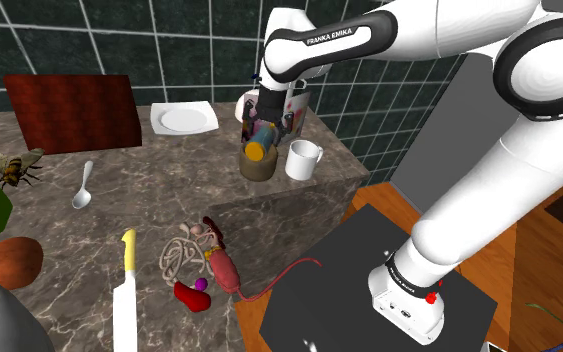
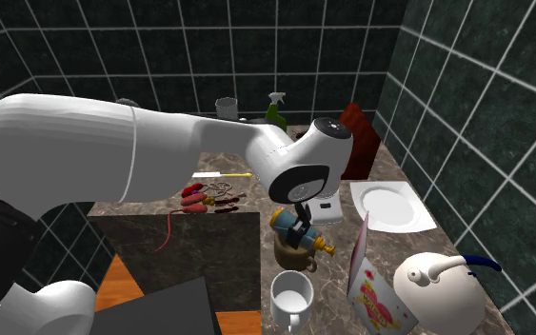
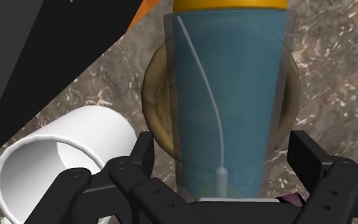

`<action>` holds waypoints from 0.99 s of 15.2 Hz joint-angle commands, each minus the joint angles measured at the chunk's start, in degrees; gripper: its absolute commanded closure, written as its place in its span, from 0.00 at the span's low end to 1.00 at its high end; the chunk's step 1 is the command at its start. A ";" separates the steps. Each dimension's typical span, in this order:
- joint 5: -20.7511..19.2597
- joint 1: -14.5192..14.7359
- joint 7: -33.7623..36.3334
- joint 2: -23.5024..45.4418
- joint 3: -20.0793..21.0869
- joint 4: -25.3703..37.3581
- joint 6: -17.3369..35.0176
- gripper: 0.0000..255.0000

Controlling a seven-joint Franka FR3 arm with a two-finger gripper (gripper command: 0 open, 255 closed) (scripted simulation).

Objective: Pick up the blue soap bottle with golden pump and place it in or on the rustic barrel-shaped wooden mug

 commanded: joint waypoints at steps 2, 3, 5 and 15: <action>0.01 0.01 0.00 0.02 0.02 -0.03 -0.01 0.00; -0.03 0.02 0.04 0.13 0.03 0.00 0.07 0.00; 0.20 -0.21 -0.17 -1.04 -0.22 2.63 -3.71 0.00; 0.31 -0.41 -0.29 -1.82 -0.45 5.25 -7.10 0.00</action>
